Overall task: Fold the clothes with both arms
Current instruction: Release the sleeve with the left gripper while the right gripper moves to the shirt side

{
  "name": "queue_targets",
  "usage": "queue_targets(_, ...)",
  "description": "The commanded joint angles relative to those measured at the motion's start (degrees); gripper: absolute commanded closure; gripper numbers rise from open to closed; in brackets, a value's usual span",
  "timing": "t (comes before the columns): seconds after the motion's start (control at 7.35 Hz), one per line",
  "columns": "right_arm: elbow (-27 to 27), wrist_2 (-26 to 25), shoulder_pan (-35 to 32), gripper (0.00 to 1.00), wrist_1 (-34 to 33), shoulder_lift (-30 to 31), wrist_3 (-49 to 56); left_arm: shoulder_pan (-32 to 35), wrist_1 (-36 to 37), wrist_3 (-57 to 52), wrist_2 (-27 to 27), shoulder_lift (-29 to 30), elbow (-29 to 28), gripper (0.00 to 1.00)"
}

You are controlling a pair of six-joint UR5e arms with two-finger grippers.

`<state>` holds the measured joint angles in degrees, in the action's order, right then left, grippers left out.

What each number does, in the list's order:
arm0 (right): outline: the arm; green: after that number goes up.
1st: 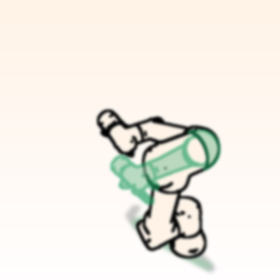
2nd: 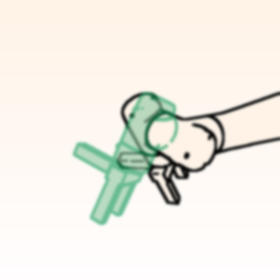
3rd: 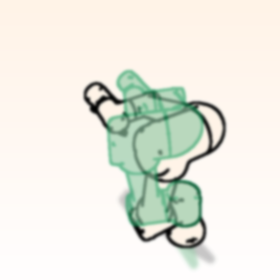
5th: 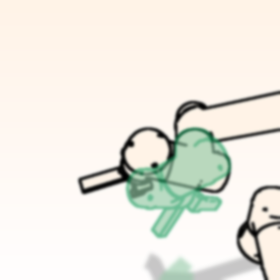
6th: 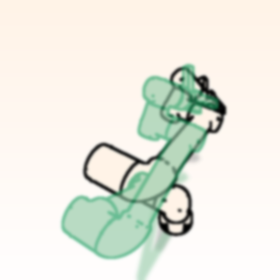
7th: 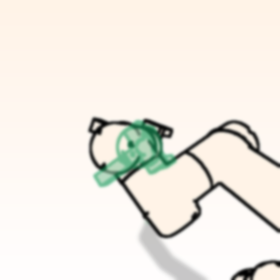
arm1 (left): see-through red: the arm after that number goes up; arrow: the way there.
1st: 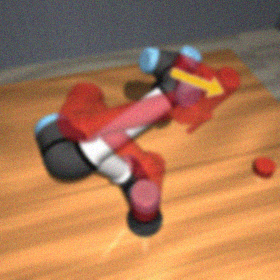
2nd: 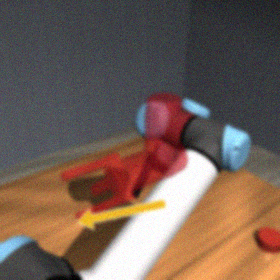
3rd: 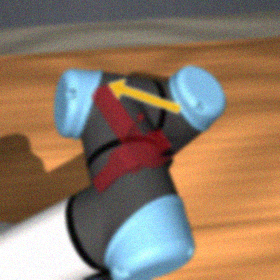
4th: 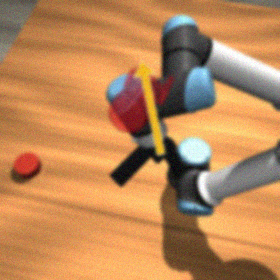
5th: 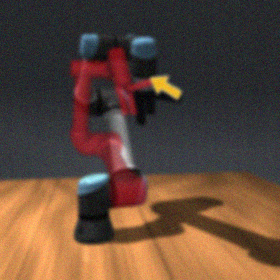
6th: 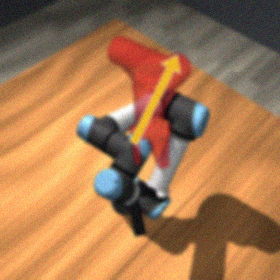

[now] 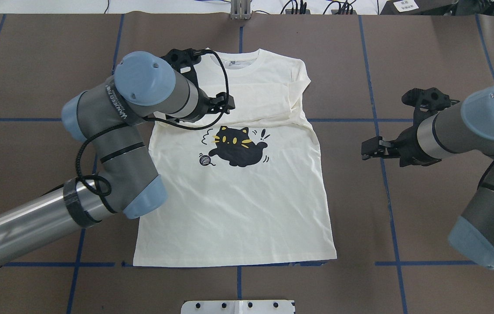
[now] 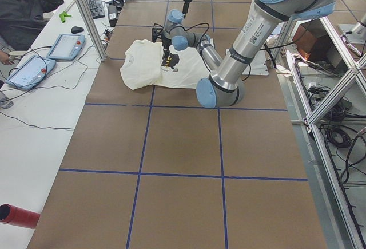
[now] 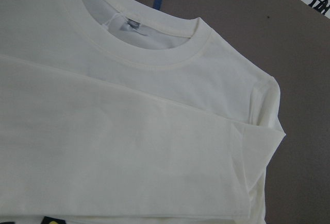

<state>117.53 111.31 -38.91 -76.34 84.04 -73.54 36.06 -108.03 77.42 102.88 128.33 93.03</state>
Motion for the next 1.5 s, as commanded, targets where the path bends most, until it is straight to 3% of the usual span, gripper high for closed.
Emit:
queue_targets(0.0,1.6,-9.9,12.2,0.0,0.3,0.0,-9.7,-0.1,2.4,-3.1,3.1,-11.8,11.6,0.0)
queue_targets(0.27,0.4,-18.4,23.1,0.0,3.5,0.1,-15.6,-0.2,2.5,-3.0,3.0,-16.8,18.3,0.0)
queue_targets(0.54,-1.1,-22.3,29.5,0.0,3.5,-0.4,-18.7,-0.5,2.5,-2.9,2.6,-16.8,19.2,0.0)
queue_targets(1.22,-1.7,-22.2,29.3,0.01,2.9,-0.3,-18.6,-0.6,2.4,-2.9,2.6,-16.8,19.4,0.0)
queue_targets(1.36,-1.9,-22.0,29.2,0.06,2.9,-0.3,-18.6,-0.6,2.4,-2.9,2.6,-16.5,19.5,0.0)
